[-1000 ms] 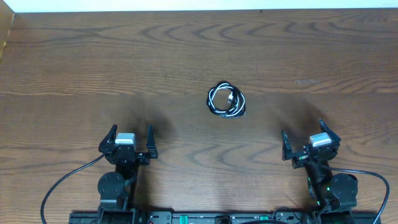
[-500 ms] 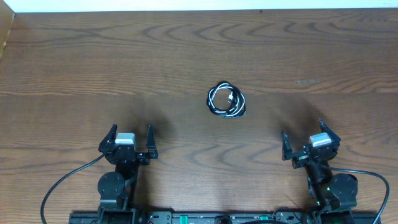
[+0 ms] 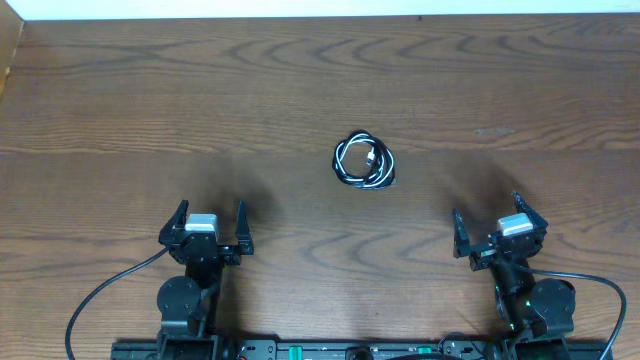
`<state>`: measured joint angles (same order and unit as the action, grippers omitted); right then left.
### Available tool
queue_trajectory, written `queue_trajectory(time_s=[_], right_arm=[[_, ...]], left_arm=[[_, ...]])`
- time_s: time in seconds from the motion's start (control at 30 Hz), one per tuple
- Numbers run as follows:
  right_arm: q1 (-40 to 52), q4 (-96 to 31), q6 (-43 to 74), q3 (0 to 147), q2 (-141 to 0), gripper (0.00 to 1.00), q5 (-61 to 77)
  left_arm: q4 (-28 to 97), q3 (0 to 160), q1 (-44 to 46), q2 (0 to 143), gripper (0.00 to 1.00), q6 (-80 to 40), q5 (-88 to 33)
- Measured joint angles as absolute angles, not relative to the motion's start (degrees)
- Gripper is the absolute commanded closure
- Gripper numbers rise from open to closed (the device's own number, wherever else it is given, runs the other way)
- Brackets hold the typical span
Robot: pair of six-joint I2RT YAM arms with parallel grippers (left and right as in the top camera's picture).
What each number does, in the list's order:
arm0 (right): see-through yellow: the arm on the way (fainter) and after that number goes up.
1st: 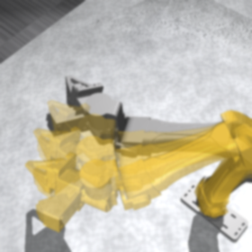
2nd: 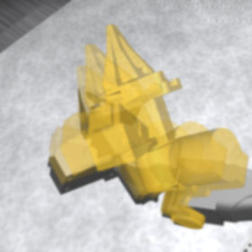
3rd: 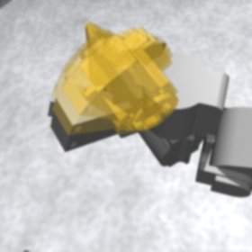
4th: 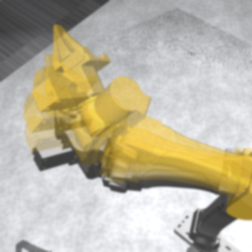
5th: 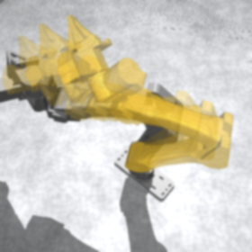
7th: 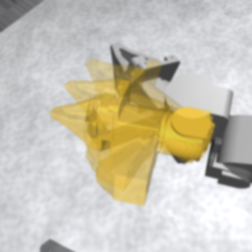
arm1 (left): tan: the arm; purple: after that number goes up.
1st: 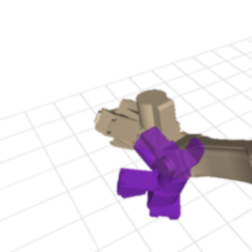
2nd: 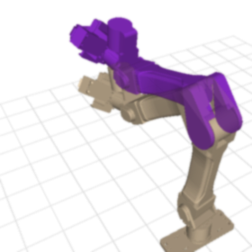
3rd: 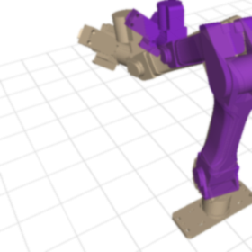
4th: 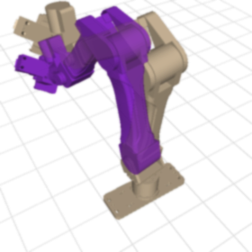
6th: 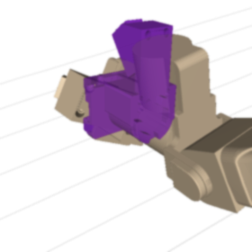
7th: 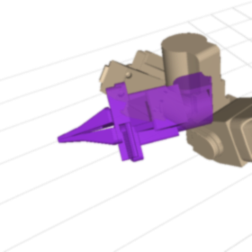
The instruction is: Untangle cables
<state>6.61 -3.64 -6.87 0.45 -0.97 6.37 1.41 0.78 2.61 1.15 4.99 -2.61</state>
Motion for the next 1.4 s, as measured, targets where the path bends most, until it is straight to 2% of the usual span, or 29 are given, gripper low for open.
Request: queue_trajectory(time_s=[0.53,0.77,1.1,1.4], right_arm=[[6.61,-3.66,-6.87,0.45,-0.97,0.01,6.39],[6.61,-3.64,-6.87,0.45,-0.97,0.01,6.39],[6.61,-2.81,-1.78,0.4,-1.02,0.01,6.66],[6.61,-4.91,4.56,1.89,-2.04,0.01,10.46]], left_arm=[[1.72,1.17,2.61,1.15,0.02,4.73,-3.77],[11.14,6.26,2.61,3.29,0.02,4.71,-4.69],[14.46,22.63,2.61,22.28,0.02,4.71,-10.31],[24.25,37.76,2.74,42.33,0.02,4.69,-14.92]])
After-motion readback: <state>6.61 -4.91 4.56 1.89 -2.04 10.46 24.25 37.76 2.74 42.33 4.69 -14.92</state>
